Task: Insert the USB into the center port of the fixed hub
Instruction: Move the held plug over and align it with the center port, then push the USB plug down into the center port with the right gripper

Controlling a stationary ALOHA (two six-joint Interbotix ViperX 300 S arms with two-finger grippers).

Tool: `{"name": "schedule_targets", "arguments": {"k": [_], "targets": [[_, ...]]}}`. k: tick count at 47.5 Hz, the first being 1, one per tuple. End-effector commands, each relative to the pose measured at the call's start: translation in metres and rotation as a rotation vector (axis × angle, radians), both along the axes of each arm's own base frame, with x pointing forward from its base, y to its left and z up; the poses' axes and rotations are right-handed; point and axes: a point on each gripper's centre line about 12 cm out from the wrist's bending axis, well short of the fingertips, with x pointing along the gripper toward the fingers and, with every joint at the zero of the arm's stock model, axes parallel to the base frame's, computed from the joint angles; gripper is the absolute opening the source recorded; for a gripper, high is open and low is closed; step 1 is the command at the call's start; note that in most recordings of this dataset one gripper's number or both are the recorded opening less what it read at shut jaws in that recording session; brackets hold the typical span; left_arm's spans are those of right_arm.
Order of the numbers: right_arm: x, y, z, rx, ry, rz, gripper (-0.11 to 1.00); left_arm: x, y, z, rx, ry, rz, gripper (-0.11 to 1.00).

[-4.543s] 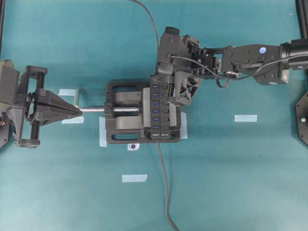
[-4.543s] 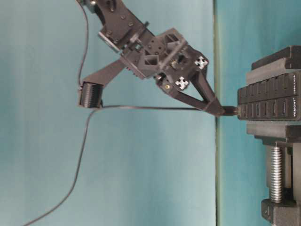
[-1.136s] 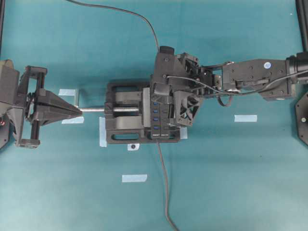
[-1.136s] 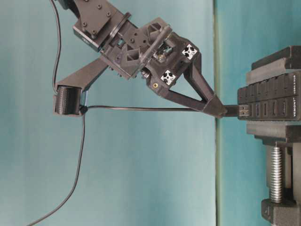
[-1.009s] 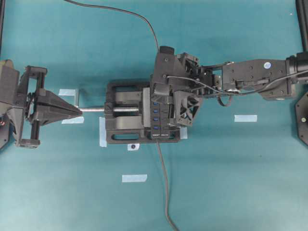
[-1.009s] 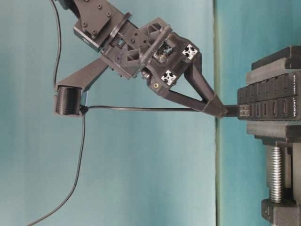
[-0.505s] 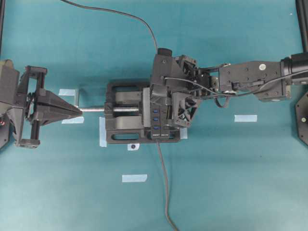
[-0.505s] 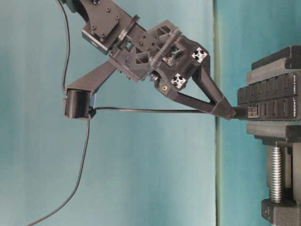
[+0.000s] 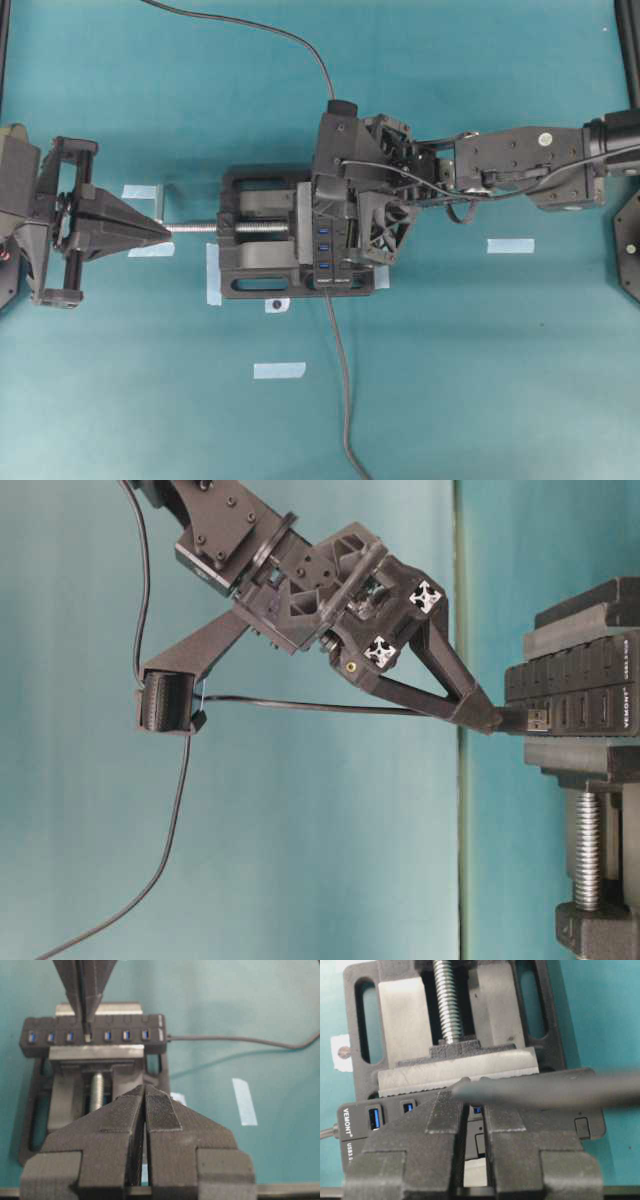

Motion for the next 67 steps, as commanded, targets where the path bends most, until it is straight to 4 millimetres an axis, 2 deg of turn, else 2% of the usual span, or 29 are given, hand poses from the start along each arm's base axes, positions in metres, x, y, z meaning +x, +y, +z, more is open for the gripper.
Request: {"name": "schedule_targets", "arguments": {"k": [1, 67], "targets": [[0.0016, 0.0016, 0.0104, 0.002, -0.017, -0.001, 0.08, 0.003, -0.0001, 0.0086, -0.001, -0.029, 0.0, 0.0], [0.0028, 0.0042, 0.0186, -0.013, 0.032, 0.01, 0.08, 0.003, -0.0001, 0.0078, -0.001, -0.028, 0.0, 0.0]]}}
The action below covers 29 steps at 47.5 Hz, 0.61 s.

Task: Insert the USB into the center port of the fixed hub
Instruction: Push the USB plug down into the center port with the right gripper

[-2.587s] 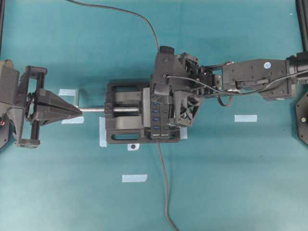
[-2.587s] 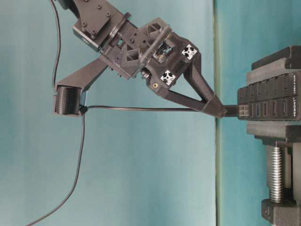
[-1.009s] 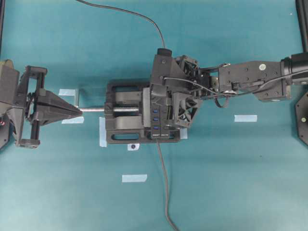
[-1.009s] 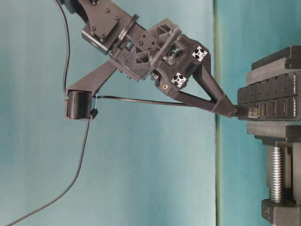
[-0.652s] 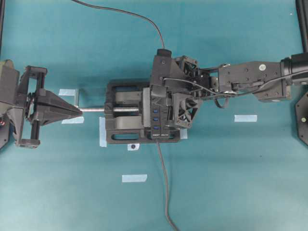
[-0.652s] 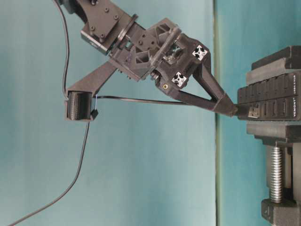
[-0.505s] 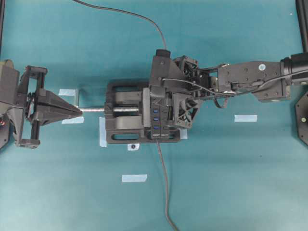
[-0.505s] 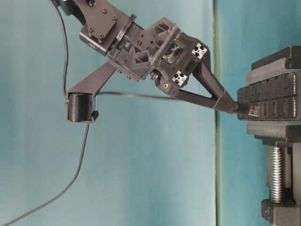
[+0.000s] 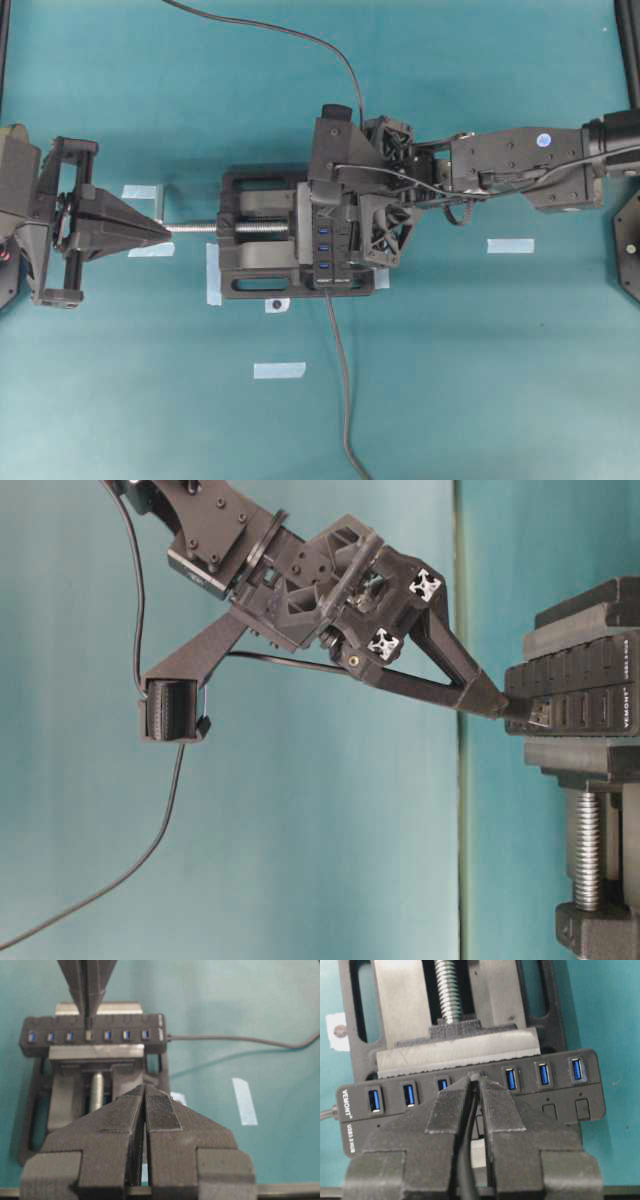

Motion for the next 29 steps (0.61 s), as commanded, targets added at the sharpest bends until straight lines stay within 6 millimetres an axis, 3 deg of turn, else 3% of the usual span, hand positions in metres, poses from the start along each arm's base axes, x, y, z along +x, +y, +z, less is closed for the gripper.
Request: {"name": "schedule_targets", "arguments": {"k": [1, 29], "targets": [[0.0044, 0.0014, 0.0157, -0.004, -0.037, 0.005, 0.08, 0.0026, -0.0005, 0.0083, -0.001, -0.029, -0.002, 0.0], [0.0097, 0.0041, 0.0098, -0.005, -0.018, 0.014, 0.08, 0.0028, -0.0001, 0.0081, -0.001, -0.029, 0.0, 0.0]]}}
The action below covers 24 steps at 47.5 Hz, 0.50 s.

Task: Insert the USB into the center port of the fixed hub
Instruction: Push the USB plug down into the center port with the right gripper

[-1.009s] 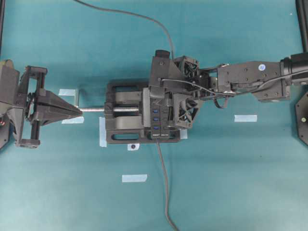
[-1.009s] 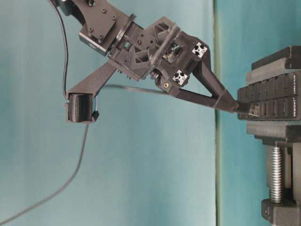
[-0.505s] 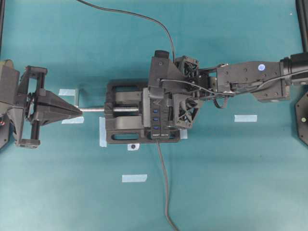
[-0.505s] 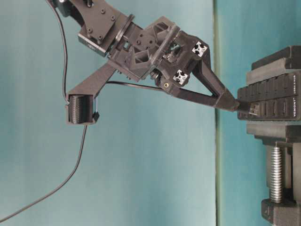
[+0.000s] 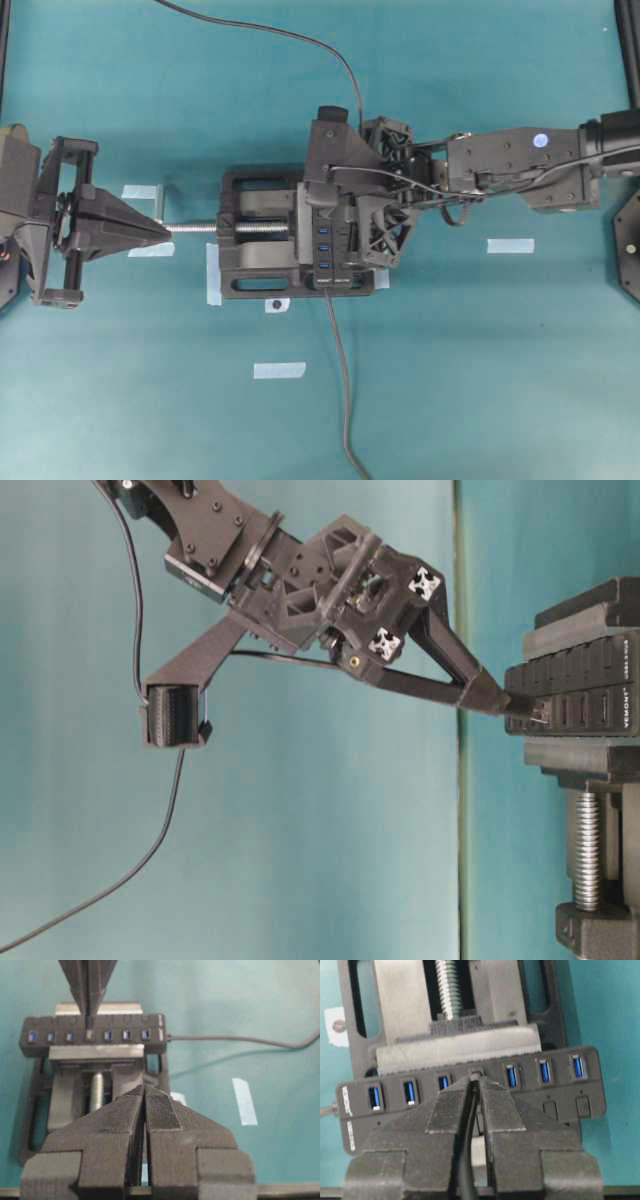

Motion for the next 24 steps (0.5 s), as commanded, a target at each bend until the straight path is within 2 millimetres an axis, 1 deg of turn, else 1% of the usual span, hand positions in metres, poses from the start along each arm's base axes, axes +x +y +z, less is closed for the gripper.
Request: {"name": "schedule_targets", "arguments": {"k": [1, 8, 24], "targets": [[0.0066, 0.0034, 0.0103, -0.005, -0.033, 0.013, 0.08, 0.0028, -0.0001, 0.0081, -0.001, -0.029, 0.0, 0.0], [0.0092, 0.0033, 0.0064, -0.004, -0.026, 0.013, 0.08, 0.0028, -0.0005, 0.008, -0.001, -0.028, -0.002, 0.0], [0.0081, 0.0032, 0.0031, 0.0, -0.012, 0.007, 0.08, 0.0026, -0.0001, 0.0075, -0.001, -0.028, 0.0, 0.0]]}}
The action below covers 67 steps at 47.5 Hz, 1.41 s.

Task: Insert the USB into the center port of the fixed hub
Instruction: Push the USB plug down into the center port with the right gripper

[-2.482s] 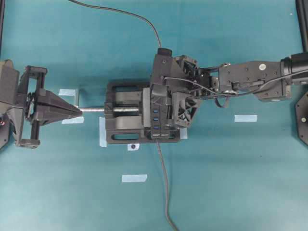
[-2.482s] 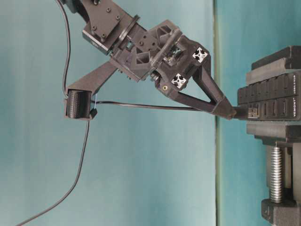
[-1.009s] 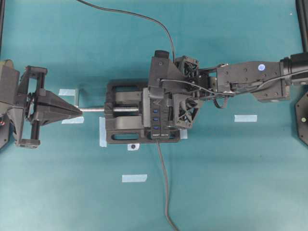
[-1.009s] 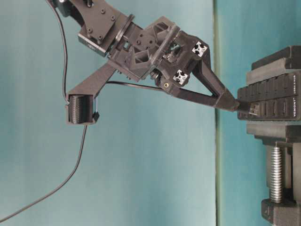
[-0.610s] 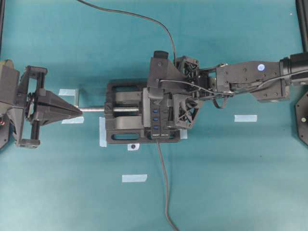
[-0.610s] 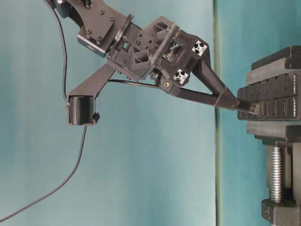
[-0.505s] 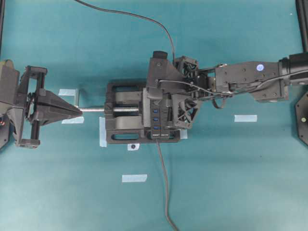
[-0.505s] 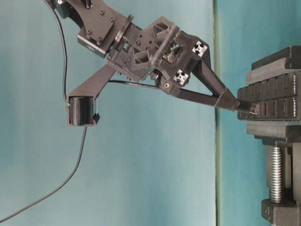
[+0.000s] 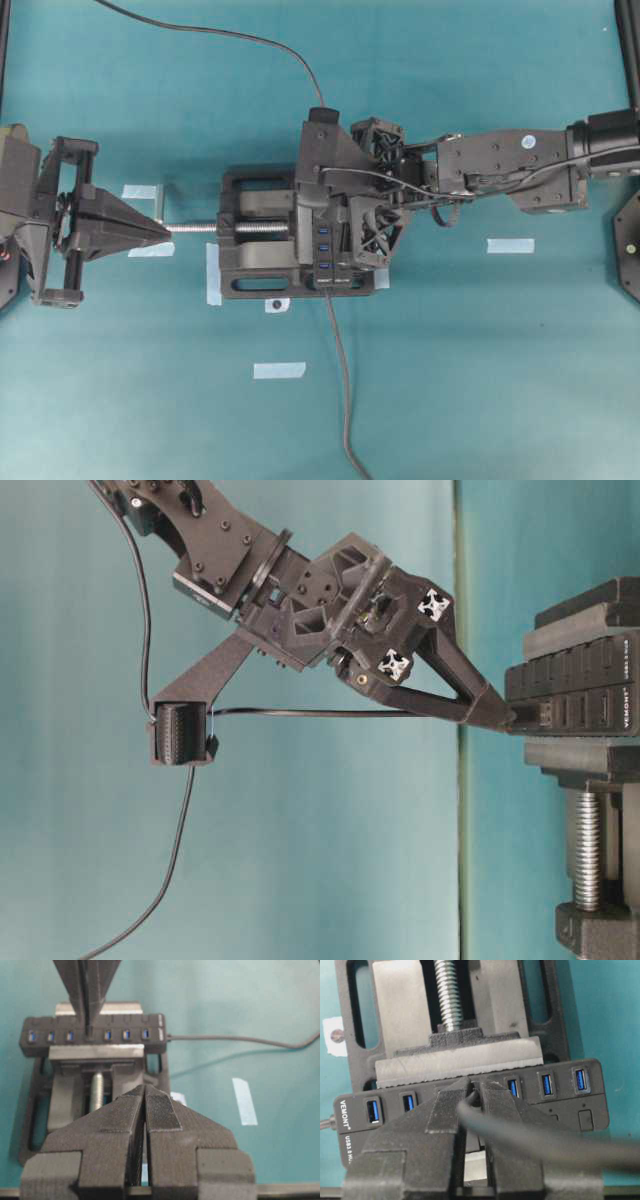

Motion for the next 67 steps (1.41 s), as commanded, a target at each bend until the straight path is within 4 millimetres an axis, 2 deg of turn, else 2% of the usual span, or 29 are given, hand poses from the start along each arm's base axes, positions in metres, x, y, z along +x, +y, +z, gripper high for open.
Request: {"name": "schedule_targets", "arguments": {"k": [1, 20, 67], "targets": [[0.003, 0.004, 0.006, 0.002, -0.016, 0.006, 0.08, 0.003, 0.0, 0.008, -0.001, -0.028, -0.002, 0.0], [0.002, 0.005, -0.01, 0.013, 0.026, -0.001, 0.08, 0.002, 0.0, 0.006, -0.01, -0.024, 0.002, 0.0], [-0.009, 0.007, -0.025, 0.016, 0.127, -0.002, 0.08, 0.002, 0.0, 0.005, -0.02, -0.022, 0.006, 0.0]]}}
